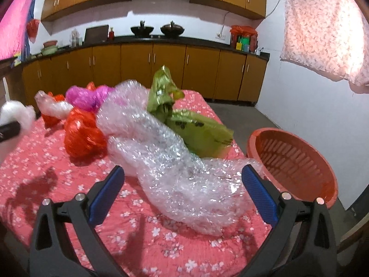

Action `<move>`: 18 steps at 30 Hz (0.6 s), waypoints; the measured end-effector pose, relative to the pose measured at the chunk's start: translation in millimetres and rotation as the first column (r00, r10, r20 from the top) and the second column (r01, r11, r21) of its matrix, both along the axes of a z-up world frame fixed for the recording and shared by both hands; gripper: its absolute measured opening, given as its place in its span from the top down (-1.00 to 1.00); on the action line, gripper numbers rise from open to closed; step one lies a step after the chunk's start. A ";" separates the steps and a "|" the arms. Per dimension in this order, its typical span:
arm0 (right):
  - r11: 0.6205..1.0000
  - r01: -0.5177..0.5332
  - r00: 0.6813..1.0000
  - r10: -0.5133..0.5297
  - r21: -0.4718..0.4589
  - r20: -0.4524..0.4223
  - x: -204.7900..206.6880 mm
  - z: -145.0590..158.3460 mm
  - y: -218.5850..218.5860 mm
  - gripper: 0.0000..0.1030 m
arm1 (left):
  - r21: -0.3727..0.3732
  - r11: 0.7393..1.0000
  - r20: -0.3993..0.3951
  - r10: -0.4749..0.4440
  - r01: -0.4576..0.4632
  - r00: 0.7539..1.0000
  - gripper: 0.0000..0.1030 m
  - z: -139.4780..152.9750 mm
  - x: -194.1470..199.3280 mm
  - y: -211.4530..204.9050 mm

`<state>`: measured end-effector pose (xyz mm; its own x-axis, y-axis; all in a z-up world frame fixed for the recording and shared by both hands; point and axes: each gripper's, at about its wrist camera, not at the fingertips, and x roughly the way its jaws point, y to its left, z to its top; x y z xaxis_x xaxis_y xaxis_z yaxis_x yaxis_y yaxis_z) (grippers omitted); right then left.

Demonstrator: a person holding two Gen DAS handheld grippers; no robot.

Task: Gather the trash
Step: 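Grasp the bubble wrap with the right gripper while the left holds the white bag, then carry the bubble wrap and white bag in both grippers over the orange basket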

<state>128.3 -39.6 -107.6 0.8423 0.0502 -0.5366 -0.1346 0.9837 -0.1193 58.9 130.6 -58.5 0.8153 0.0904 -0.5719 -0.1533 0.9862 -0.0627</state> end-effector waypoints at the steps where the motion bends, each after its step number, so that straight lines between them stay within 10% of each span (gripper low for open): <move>1: 1.000 0.001 1.000 -0.001 -0.004 -0.011 2.5 -2.5 0.3 -0.58 | -0.001 1.000 -0.001 0.001 -0.001 1.000 0.05 -0.6 0.6 0.8; 8: 0.999 -0.028 0.998 0.030 0.035 -0.059 5.8 -5.2 -1.0 0.49 | -0.002 1.000 -0.001 -0.001 0.001 1.000 0.05 -2.0 2.0 2.5; 18: 0.990 -0.072 0.996 0.078 0.125 -0.048 -9.6 14.3 -14.6 0.76 | 0.003 1.000 0.019 -0.026 0.026 0.999 0.05 5.9 1.1 -6.4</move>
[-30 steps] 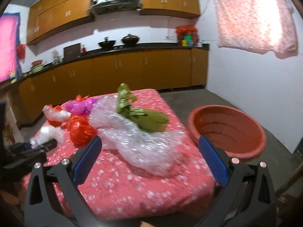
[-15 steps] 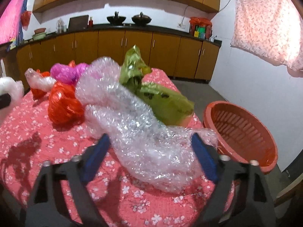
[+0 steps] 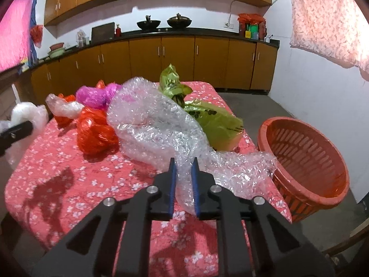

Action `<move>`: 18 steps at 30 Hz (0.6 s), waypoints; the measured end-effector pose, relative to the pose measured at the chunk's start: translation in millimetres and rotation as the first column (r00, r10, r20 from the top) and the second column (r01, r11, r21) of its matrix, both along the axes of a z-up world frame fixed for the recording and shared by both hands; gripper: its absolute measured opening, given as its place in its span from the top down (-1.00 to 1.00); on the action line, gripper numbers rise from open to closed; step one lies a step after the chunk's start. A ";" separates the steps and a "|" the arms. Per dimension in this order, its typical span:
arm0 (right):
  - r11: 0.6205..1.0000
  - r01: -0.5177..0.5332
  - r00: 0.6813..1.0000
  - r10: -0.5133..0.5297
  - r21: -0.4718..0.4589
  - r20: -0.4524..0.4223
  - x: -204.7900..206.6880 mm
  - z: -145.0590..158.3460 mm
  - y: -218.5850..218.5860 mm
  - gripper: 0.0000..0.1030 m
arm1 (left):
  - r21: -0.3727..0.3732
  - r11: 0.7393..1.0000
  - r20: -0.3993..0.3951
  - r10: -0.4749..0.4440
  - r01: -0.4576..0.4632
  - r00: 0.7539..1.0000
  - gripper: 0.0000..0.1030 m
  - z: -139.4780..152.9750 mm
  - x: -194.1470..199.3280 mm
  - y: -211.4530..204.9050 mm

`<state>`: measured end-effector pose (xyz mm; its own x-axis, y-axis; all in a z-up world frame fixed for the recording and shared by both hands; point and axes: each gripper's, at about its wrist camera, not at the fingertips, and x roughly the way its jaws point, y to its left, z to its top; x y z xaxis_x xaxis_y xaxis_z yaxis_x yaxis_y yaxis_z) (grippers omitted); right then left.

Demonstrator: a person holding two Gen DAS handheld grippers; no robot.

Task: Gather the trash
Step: 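Carry the bubble wrap and white bag in both grippers over the orange basket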

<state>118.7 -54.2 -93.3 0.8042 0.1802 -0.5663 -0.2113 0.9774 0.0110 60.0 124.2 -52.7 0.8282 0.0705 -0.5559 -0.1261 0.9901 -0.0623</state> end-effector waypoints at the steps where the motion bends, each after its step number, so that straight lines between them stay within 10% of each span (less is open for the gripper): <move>1: 1.000 -0.005 1.000 0.005 0.012 0.003 -1.3 3.6 -2.1 0.76 | 0.001 1.000 0.002 -0.002 0.002 1.000 0.05 0.6 -0.3 -0.9; 18: 0.990 -0.037 0.995 0.025 0.134 0.093 -18.4 52.0 -24.9 0.81 | 0.012 0.999 0.036 -0.052 0.052 0.998 0.05 16.8 8.3 -26.8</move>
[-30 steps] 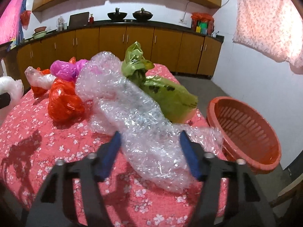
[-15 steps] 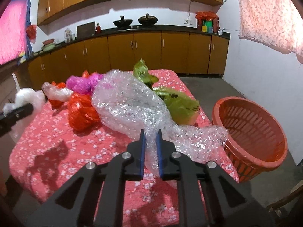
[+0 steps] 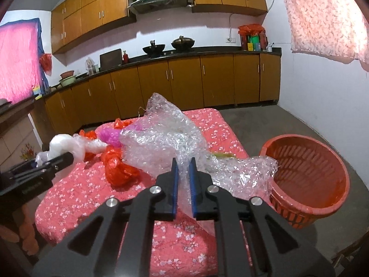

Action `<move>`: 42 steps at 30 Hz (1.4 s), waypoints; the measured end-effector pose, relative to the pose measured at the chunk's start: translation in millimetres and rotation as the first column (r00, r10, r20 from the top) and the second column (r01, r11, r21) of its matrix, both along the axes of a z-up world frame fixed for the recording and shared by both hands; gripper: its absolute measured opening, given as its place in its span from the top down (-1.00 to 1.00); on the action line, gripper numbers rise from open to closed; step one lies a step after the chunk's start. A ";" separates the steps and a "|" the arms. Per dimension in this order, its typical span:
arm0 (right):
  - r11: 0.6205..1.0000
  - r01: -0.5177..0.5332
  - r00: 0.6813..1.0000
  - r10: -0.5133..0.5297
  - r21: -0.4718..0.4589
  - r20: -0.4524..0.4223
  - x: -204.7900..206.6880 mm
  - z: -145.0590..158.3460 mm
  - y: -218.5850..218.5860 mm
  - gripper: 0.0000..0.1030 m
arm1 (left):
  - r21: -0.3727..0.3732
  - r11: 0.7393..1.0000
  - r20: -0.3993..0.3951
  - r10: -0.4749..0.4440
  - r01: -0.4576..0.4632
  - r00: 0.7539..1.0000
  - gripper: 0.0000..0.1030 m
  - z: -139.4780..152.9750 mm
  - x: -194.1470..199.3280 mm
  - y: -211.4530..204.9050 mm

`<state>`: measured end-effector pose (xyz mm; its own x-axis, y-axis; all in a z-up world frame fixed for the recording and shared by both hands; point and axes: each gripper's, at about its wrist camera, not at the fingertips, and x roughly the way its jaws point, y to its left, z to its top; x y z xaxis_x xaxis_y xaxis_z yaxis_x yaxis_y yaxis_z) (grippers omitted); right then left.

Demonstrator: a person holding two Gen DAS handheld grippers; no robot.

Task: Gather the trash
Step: 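Carry the bubble wrap and white bag in both grippers over the orange basket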

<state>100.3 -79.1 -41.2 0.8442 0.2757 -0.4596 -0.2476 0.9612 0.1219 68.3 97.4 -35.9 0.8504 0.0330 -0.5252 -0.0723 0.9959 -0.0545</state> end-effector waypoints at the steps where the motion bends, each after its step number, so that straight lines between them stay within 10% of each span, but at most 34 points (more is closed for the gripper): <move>1: 1.000 0.000 1.000 0.000 0.004 0.000 0.1 0.6 -1.4 0.81 | -0.004 1.000 -0.002 -0.002 0.002 1.000 0.05 -0.2 1.0 -0.9; 42: 0.951 0.305 0.948 -0.308 0.059 0.076 31.1 41.0 -127.3 0.82 | -0.001 0.957 0.074 -0.289 0.290 0.954 0.05 45.3 56.7 -120.1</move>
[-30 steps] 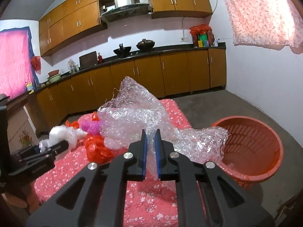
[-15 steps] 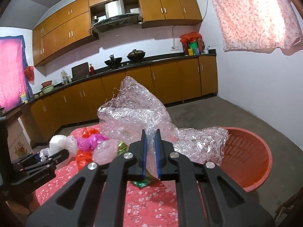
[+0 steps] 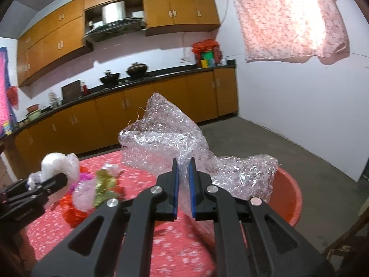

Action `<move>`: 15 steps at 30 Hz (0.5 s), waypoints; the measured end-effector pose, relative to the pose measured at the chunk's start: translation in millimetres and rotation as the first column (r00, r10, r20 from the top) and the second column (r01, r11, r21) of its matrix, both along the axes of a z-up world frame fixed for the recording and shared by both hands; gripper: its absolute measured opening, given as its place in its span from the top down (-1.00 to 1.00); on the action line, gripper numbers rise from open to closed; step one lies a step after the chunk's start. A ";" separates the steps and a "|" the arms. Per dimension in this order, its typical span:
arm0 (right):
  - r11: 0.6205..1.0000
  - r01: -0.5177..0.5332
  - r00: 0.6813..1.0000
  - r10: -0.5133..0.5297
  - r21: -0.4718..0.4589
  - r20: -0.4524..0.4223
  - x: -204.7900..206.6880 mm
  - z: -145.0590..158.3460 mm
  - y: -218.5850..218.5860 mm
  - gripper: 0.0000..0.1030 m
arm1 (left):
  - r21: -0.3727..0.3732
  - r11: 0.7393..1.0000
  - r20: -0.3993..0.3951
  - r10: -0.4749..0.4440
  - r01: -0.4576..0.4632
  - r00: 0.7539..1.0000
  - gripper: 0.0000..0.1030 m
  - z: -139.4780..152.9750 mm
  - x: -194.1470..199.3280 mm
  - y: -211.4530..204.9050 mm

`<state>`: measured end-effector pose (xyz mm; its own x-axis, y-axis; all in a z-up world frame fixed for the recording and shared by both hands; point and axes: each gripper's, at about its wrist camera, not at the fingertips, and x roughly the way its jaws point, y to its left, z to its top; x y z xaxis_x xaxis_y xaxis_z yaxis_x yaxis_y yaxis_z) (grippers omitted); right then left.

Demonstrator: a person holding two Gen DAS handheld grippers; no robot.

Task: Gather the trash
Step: 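Carry the bubble wrap and white bag in both grippers over the orange basket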

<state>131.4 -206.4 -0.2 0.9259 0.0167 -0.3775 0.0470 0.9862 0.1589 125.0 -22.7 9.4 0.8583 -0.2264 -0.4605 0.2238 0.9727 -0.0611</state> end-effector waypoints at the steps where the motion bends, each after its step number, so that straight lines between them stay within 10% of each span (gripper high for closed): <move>1: 1.000 0.015 1.000 -0.015 0.001 -0.006 2.2 0.1 -5.9 0.82 | -0.002 1.000 0.003 -0.017 0.017 1.000 0.05 0.9 2.9 -6.6; 15: 0.972 0.224 0.970 -0.216 0.068 -0.111 38.7 -25.4 -95.4 0.82 | -0.018 0.977 -0.069 -0.212 0.211 0.975 0.05 -19.6 61.5 -105.6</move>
